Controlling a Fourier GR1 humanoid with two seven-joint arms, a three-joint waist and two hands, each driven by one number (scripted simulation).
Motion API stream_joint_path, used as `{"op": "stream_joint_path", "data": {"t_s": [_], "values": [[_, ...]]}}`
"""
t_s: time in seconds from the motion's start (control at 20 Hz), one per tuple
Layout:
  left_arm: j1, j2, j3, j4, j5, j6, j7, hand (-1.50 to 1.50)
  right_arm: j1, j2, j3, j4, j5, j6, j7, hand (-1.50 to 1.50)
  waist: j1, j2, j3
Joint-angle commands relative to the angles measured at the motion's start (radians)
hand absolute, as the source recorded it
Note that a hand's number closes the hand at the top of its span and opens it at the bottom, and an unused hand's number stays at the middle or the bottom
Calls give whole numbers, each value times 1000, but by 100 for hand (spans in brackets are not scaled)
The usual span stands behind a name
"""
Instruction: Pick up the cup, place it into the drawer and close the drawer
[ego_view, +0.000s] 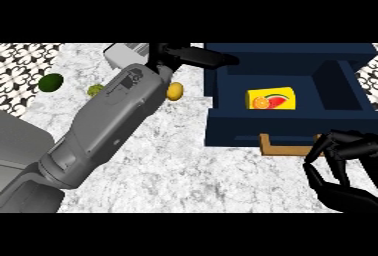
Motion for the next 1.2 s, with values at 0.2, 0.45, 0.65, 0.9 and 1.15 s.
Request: {"op": "stream_joint_path", "data": {"t_s": [0.2, 0.45, 0.65, 0.9, 1.15], "values": [[222, 161, 32, -323, 6, -13, 79, -150, -53, 48, 124, 156, 283, -113, -84, 150, 25, 0, 1], [314, 253, 84, -381, 26, -79, 93, -150, -135, -2, 196, 263, 472, -152, -99, 150, 25, 3, 0], [420, 279, 83, -441, 18, -106, 40, -150, -153, -7, 305, 444, 677, -249, -162, 150, 44, 8, 1], [545, 353, 121, -560, 34, -143, 64, -150, -321, -9, 283, 704, 762, -321, -218, 150, 38, 9, 1], [667, 390, 173, -653, 41, -184, 37, -150, -435, 67, 259, 1025, 801, -459, -313, 150, 32, 12, 2]]}}
